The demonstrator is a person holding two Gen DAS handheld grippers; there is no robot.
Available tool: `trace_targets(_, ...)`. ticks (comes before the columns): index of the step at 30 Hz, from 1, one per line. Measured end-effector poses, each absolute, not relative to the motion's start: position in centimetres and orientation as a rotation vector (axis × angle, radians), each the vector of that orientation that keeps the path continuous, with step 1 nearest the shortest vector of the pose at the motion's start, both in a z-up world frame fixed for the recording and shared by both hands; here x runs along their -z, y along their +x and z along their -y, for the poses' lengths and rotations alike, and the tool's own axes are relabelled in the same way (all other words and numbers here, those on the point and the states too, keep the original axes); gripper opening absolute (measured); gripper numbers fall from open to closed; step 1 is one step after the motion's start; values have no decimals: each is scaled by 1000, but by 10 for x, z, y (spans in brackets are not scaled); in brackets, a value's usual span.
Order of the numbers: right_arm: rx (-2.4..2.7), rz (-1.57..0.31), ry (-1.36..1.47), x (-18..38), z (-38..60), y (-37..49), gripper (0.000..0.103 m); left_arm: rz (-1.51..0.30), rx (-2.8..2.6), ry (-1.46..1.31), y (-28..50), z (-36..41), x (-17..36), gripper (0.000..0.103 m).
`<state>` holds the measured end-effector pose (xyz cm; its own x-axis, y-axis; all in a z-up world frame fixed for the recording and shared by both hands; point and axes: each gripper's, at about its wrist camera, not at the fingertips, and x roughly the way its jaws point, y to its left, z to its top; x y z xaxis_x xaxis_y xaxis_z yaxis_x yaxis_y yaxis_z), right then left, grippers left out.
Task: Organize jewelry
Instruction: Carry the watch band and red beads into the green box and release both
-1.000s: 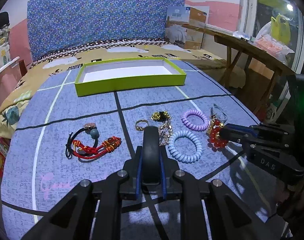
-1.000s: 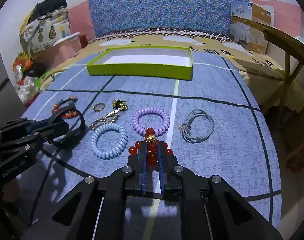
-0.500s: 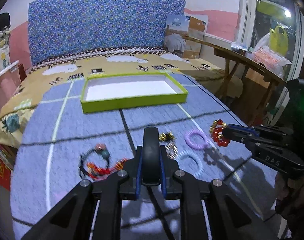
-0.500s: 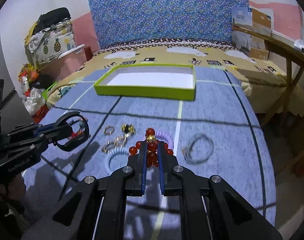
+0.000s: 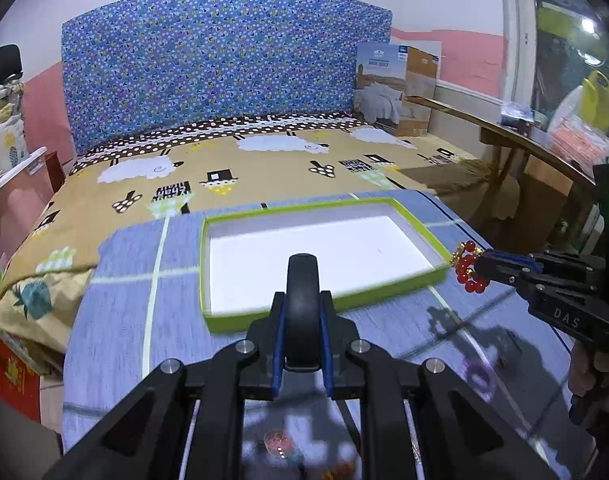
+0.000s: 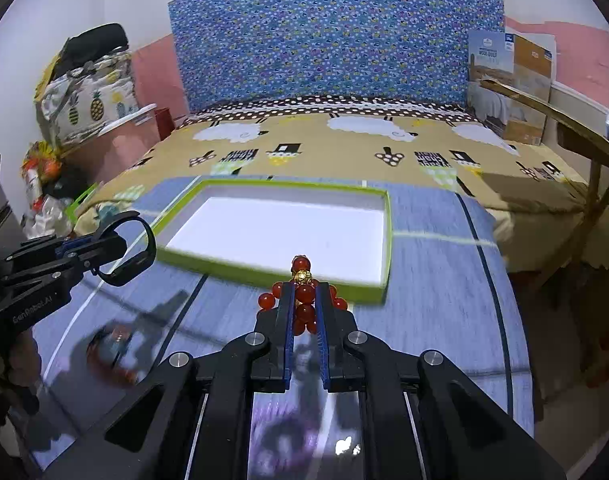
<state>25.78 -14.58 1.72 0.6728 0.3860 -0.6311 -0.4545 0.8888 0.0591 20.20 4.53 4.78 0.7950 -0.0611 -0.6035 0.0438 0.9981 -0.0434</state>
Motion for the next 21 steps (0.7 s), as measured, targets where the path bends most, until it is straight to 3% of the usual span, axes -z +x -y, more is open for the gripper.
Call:
trace_targets(9,-417,-768,-54,4,143,350,10,-692,17,2,273,-63,-30,15)
trace_targets(21,-397,-862,-52,37,138,378,10,-772,-24,4,296,-68,4,16)
